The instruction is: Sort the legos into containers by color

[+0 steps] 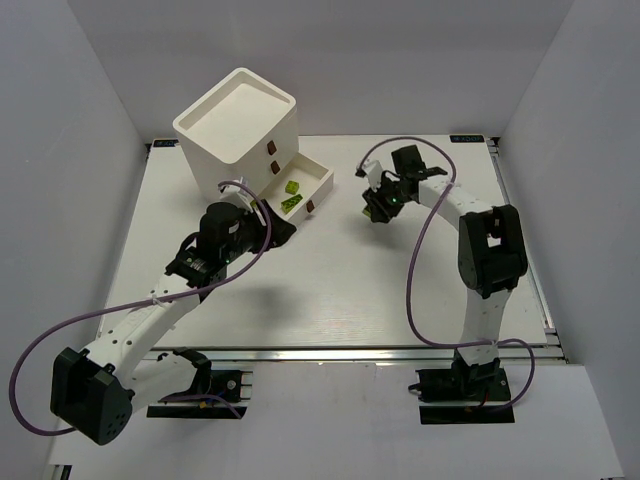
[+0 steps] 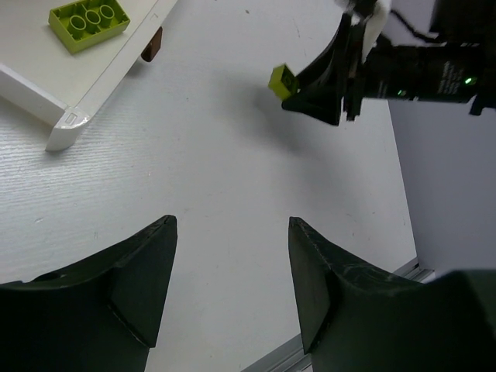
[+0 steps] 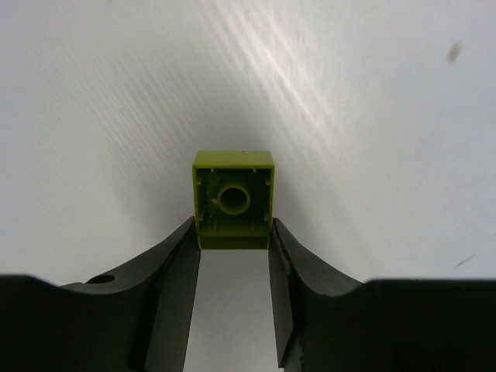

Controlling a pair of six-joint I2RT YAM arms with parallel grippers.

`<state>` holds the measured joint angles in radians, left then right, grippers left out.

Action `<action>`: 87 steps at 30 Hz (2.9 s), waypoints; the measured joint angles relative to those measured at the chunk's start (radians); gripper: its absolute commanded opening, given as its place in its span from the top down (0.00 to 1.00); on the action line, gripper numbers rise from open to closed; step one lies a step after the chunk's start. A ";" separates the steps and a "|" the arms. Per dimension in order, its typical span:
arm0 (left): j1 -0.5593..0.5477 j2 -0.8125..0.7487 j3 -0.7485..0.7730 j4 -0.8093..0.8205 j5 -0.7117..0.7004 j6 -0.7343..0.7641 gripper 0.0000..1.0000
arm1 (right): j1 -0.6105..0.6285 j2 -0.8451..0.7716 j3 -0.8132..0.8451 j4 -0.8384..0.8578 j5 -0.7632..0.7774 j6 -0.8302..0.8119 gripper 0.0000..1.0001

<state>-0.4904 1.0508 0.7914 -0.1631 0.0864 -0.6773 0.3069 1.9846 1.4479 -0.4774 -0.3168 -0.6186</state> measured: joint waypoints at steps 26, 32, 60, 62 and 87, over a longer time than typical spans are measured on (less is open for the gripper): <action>0.000 0.089 0.039 -0.060 -0.023 0.040 0.45 | 0.253 0.372 0.714 0.250 -0.089 0.336 0.39; -0.003 0.267 0.147 -0.032 0.034 0.089 0.93 | 0.214 0.246 0.652 0.249 -0.097 0.391 1.00; -0.122 1.186 1.029 -0.409 -0.428 0.487 0.27 | -0.167 -0.139 0.031 0.259 -0.116 0.475 1.00; -0.122 1.187 1.030 -0.415 -0.443 0.486 0.23 | -0.170 -0.139 0.042 0.256 -0.121 0.475 1.00; -0.043 1.286 1.123 -0.356 -0.595 0.505 0.17 | -0.187 -0.142 0.042 0.243 -0.143 0.476 1.00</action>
<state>-0.5331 2.3367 1.9148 -0.5194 -0.5083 -0.1726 0.1204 1.8423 1.4895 -0.2344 -0.4603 -0.1425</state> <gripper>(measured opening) 0.811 0.017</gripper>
